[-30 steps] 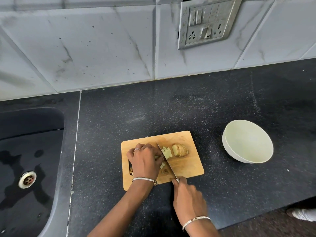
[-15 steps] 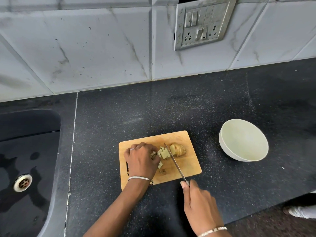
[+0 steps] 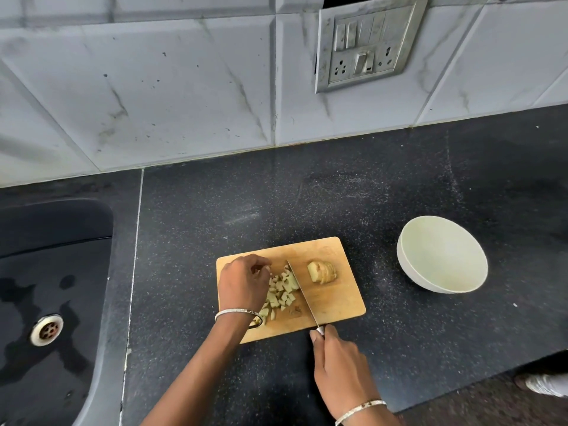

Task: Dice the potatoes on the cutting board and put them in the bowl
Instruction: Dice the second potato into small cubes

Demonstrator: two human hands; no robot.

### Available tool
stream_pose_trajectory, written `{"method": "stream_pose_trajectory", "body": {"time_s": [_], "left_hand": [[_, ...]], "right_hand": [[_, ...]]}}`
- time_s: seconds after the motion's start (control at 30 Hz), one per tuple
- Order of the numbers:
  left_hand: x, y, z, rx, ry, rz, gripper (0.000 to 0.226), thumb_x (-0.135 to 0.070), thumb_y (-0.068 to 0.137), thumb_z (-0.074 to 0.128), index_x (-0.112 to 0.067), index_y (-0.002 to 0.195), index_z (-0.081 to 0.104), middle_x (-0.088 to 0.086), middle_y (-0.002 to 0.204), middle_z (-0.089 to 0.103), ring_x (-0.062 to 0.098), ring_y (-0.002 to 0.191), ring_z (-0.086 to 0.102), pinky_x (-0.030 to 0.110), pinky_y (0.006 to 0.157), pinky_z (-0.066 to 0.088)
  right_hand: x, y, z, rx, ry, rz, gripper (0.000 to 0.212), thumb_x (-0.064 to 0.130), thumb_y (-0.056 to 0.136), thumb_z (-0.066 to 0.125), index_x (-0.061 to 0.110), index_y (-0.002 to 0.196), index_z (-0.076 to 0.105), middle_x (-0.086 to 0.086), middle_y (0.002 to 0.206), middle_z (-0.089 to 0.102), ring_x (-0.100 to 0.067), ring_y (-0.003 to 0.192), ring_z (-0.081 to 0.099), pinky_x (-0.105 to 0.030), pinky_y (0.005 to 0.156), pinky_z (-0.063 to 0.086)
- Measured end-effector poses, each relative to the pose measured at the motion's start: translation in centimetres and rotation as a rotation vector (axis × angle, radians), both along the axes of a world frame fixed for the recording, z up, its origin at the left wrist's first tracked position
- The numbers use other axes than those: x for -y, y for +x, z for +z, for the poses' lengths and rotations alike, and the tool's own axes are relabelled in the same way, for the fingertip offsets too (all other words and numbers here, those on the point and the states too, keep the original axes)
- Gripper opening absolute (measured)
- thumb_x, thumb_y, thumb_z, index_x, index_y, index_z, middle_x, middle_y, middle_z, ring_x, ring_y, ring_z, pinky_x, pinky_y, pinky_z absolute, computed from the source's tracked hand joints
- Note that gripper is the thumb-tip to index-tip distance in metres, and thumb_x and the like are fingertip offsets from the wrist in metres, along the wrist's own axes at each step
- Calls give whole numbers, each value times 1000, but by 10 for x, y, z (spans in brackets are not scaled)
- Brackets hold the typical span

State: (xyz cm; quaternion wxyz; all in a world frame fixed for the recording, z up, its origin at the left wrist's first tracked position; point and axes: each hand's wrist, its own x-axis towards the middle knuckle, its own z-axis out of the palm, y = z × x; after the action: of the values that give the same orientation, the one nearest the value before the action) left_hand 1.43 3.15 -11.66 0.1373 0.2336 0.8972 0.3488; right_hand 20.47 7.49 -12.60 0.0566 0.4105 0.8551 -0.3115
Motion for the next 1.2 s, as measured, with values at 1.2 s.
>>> {"method": "stream_pose_trajectory", "body": {"time_s": [1.2], "left_hand": [[-4,-14,25,569,234,-272,35,-3,74,79,-11,106,68,7,79,74,17,74,71,18,67,55]], "right_hand": [[-9,17,32,-386,-657,-234,42,48,97,45,15,76,58,0,52,38,-13,41,31,-23,39,23]]}}
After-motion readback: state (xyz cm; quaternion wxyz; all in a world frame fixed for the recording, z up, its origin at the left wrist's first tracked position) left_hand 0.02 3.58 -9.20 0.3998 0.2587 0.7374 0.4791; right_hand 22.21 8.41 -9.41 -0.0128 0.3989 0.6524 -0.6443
